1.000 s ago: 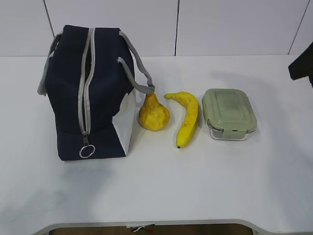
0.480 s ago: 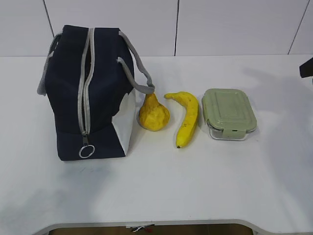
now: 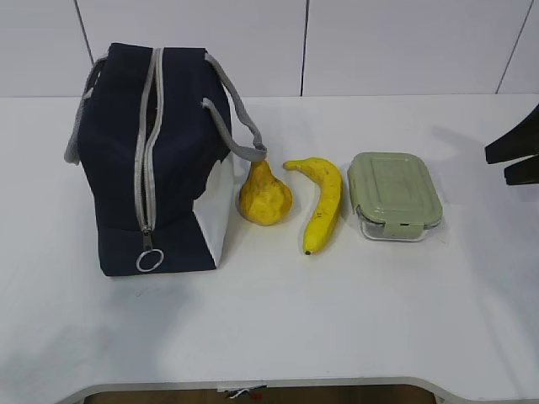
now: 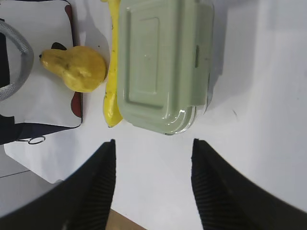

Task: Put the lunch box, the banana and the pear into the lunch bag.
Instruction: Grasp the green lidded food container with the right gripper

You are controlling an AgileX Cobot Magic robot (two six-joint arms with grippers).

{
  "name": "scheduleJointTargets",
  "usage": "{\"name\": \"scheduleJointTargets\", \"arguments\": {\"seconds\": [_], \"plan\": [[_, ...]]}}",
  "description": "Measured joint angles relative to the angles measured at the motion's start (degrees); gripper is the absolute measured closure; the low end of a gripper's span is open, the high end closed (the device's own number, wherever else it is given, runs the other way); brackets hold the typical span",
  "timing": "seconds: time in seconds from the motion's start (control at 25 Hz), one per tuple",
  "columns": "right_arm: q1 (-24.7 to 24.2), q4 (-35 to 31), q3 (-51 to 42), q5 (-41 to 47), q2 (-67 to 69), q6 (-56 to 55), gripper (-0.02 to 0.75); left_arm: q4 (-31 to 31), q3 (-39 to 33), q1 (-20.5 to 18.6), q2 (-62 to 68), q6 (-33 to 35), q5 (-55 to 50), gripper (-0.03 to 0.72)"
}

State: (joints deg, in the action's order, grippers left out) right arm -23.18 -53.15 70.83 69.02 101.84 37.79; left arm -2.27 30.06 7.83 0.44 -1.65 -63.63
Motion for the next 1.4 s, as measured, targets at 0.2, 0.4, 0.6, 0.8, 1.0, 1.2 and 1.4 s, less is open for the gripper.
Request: {"name": "scheduleJointTargets", "arguments": {"seconds": [0.2, 0.4, 0.6, 0.8, 1.0, 1.2, 1.4], "plan": [[0.0, -0.2, 0.1, 0.0, 0.0, 0.0, 0.288, 0.0, 0.0, 0.0, 0.0, 0.0, 0.0, 0.450], [0.0, -0.5, 0.2, 0.0, 0.0, 0.0, 0.105, 0.0, 0.0, 0.0, 0.0, 0.0, 0.0, 0.450], [0.0, -1.0, 2.8, 0.0, 3.6, 0.0, 0.107, 0.0, 0.0, 0.0, 0.0, 0.0, 0.0, 0.450], [0.0, -1.1, 8.1, 0.0, 9.4, 0.0, 0.127, 0.0, 0.0, 0.0, 0.0, 0.0, 0.0, 0.449], [0.1, -1.1, 9.1, -0.2, 12.1, 0.1, 0.151, 0.0, 0.0, 0.0, 0.0, 0.0, 0.0, 0.449], [1.8, -3.0, 9.1, -0.5, 13.4, 4.6, 0.154, 0.0, 0.0, 0.0, 0.0, 0.0, 0.0, 0.449], [4.0, -4.0, 9.1, -0.5, 13.6, 6.0, 0.155, 0.0, 0.0, 0.0, 0.0, 0.0, 0.0, 0.449]]}}
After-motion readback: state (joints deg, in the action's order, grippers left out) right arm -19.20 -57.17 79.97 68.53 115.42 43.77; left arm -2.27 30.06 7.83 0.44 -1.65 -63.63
